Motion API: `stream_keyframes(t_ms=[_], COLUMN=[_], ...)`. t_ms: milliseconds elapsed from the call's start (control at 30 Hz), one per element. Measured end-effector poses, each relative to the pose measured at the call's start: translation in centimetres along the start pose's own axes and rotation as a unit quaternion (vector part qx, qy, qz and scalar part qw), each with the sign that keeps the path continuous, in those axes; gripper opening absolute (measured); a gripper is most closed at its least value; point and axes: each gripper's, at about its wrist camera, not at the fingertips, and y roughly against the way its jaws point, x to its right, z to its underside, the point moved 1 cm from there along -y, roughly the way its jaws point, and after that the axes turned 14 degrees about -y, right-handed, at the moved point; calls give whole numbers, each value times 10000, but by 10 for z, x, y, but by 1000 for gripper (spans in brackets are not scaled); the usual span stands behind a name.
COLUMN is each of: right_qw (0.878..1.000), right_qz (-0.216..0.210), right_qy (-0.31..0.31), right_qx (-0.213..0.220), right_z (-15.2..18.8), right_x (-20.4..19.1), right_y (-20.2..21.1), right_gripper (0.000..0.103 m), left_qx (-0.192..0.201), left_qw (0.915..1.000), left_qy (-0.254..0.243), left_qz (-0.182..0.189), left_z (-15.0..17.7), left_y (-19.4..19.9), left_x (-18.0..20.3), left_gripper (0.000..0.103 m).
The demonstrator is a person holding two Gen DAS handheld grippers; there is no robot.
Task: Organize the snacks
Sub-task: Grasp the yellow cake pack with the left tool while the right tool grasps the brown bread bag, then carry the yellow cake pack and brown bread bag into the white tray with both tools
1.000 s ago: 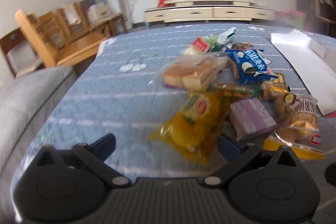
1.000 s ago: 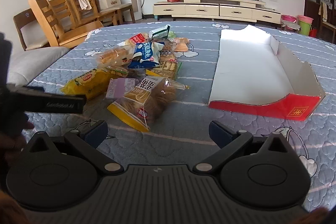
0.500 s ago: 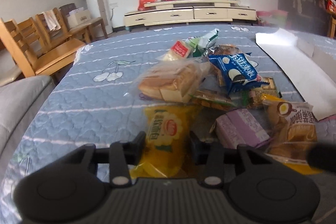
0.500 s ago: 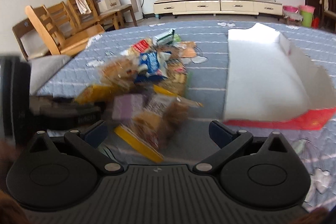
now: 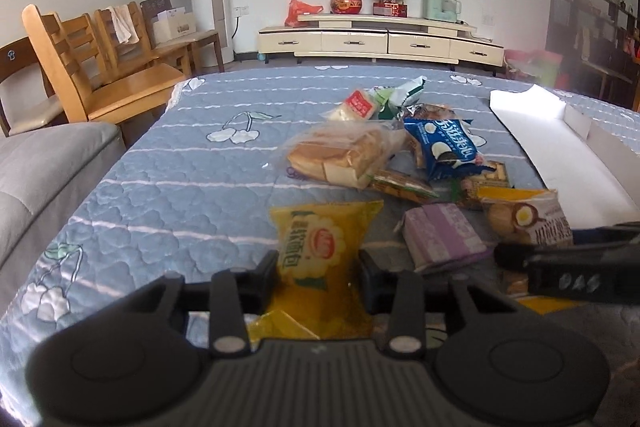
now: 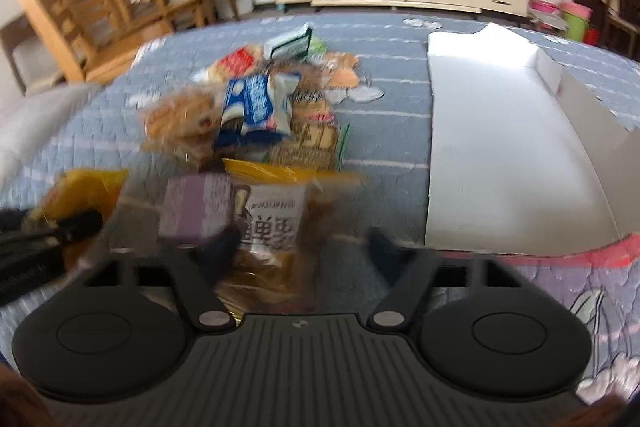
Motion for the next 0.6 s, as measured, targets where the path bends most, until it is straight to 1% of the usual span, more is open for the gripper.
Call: stream_keyframes(t_ms=[33,67,100,167,233,433,600], right_qw=[9998,9996,9993,9989,9991,9989,9975], right_qz=[1,16,50,45,-4,-151,-209], right_qy=[168,270,383,462,407,324,400], right_qx=[-50,-46,5,49,95,318,539], right_z=[2,3,5,5,4,0,-7], right_x=[-1,-2,-3,-2,2,16,24], right_y=[-3,-3,-3,1,7,36,63], right_gripper=[66,61,50,50,49,50,50], left_qx=[-3,-9,-10,1,36,137,245], left_qw=[10000,10000,9999,9999,9999,9996,9994], left_qy=[40,74,100,114,121,205,204], left_qz=[11,25,38,35,0,-108,-161], left_z=[0,1,2,2,2,-6,-14], left_y=[1,3,5,10,15,27,39], left_x=[1,2,3,4,4,6,11], left_gripper=[39,39,39,39,39,38,38])
